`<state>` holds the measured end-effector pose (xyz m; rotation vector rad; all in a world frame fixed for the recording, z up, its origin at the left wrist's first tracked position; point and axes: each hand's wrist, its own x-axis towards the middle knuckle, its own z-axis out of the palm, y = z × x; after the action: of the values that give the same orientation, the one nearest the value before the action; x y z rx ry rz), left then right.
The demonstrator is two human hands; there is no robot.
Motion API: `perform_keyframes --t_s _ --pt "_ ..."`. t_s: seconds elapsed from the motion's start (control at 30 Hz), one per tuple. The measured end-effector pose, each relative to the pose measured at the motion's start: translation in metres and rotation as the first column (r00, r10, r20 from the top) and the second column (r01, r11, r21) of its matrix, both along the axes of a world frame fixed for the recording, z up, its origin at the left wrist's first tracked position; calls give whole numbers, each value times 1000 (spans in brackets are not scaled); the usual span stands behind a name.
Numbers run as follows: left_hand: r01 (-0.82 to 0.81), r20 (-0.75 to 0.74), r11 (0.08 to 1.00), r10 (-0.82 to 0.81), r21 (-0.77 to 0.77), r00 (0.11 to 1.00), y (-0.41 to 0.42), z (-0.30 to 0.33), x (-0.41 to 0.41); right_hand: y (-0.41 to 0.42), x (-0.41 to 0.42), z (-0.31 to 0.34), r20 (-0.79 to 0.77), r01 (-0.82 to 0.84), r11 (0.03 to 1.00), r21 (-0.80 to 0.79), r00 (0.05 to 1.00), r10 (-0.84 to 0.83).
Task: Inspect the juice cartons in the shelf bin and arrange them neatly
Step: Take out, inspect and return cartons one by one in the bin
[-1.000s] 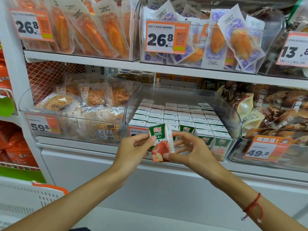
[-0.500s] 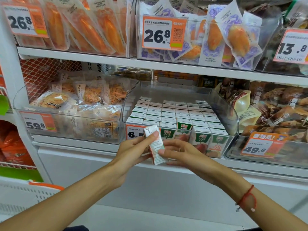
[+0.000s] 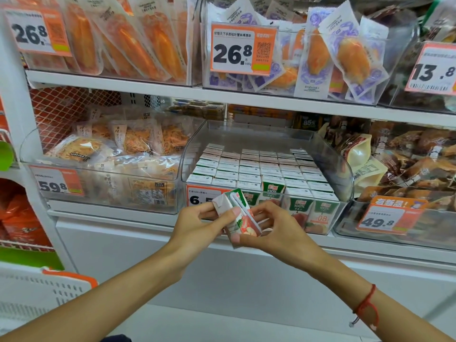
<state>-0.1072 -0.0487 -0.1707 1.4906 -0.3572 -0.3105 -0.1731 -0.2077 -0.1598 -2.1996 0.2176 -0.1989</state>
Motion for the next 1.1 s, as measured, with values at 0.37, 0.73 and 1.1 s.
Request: perform_keyframes --t_s 0.37,0.73,1.1 --pt "212 -51 968 -221 -133 974 6 10 8 -8 -4 15 -84 -107 863 493 982 170" --pt "6 -79 999 -9 -35 997 3 -1 6 4 -1 5 86 101 983 156 990 -115" --pt "49 86 999 -50 18 995 8 11 7 -1 -4 9 125 -109 977 183 988 87"
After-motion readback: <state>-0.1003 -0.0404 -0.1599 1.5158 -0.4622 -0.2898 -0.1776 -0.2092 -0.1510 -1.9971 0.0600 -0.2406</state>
